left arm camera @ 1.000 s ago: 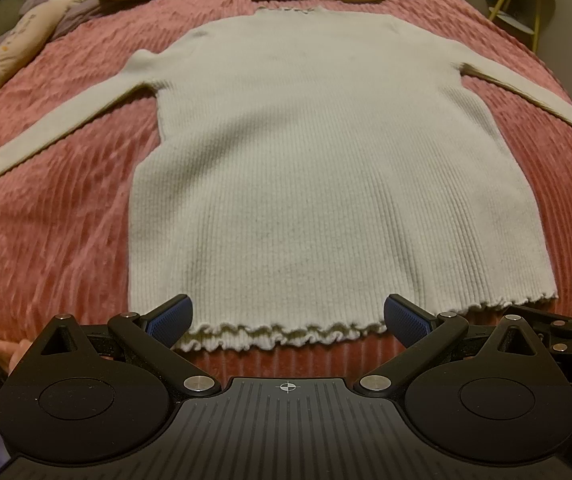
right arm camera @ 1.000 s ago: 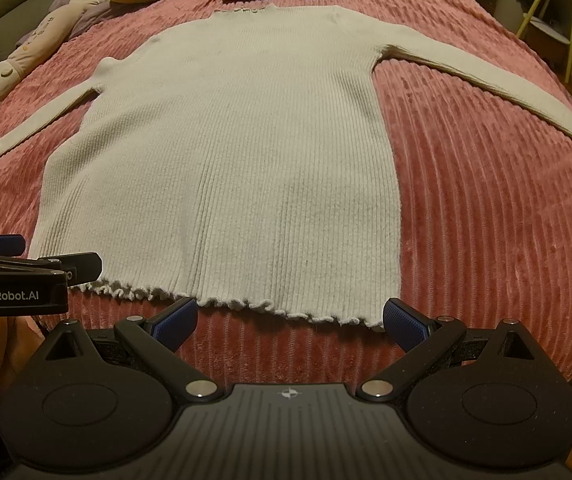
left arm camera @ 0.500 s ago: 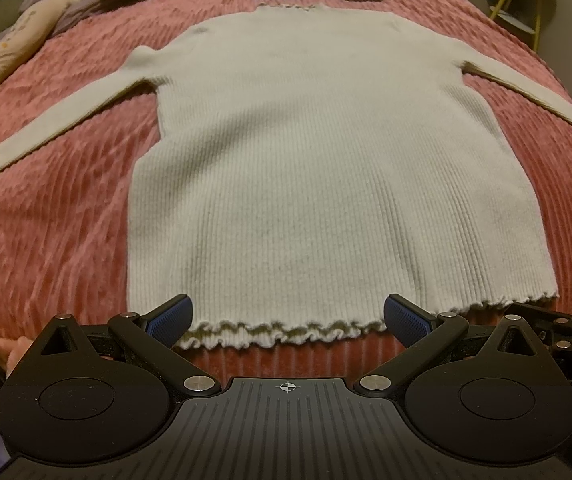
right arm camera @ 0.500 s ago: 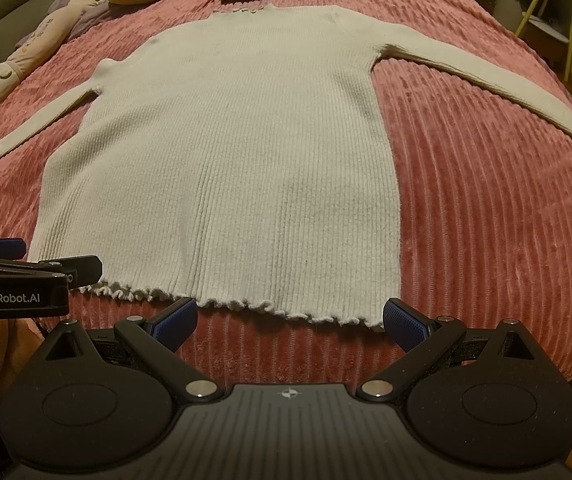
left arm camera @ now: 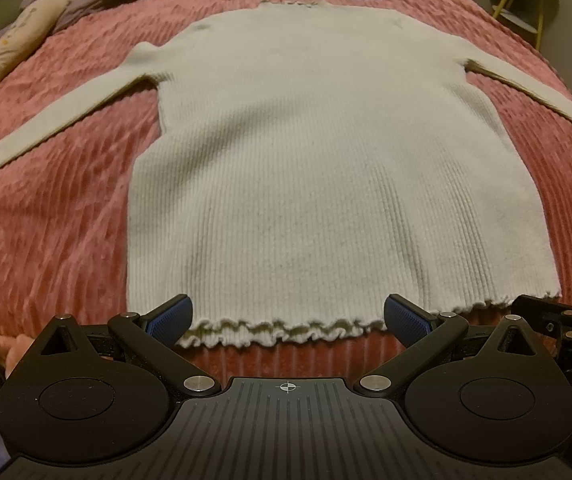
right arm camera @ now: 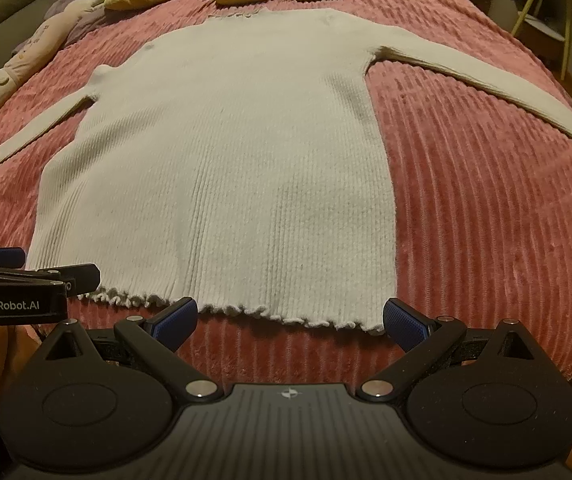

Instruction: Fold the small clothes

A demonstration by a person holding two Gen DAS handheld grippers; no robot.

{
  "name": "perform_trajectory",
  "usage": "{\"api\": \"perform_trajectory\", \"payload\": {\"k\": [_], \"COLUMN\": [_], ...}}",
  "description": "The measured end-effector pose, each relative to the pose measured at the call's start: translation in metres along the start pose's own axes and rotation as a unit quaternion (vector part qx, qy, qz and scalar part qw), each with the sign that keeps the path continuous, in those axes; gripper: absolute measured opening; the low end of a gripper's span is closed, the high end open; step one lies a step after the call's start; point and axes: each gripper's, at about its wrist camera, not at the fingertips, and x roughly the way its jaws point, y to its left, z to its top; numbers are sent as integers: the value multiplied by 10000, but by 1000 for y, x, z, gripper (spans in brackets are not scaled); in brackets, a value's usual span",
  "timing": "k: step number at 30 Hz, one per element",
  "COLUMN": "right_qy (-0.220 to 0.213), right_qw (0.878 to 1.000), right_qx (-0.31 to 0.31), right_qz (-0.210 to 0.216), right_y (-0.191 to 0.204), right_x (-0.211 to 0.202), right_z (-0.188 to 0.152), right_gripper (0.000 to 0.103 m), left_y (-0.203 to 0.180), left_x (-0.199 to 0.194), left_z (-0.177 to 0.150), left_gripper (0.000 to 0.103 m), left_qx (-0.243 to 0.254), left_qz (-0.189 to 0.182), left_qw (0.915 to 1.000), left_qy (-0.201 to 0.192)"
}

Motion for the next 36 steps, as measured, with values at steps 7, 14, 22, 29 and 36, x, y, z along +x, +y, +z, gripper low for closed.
{"api": "perform_trajectory", "payload": {"k": [7,14,22,29,36], "right_qy": [-92,-356,-753,-1033,-2378], "right_qw": [9999,9991,9935,9886,8876], "right_qx": [77,178,206,930,3941], "right_qz": [18,127,827,584,163], "right_y": [-4,-14,-31,-94,-265], "right_x": [0,1,10,24,36], "right_z": [1,3,5,34,61], "right_gripper": [99,99,99,99,92], "left_y": [-1,-5,-11,-14,-14], "left_x": [1,5,15,25,49], "left_z": [0,2,13,42,100], "left_gripper": [103,103,103,103,103], "left_qx": [14,71,71,-47,-390], "left_qz": [19,61,33,87,45], "left_qw": [10000,9999,9999,9998,9978], "left_qy": [14,48,68,-177,-538]}}
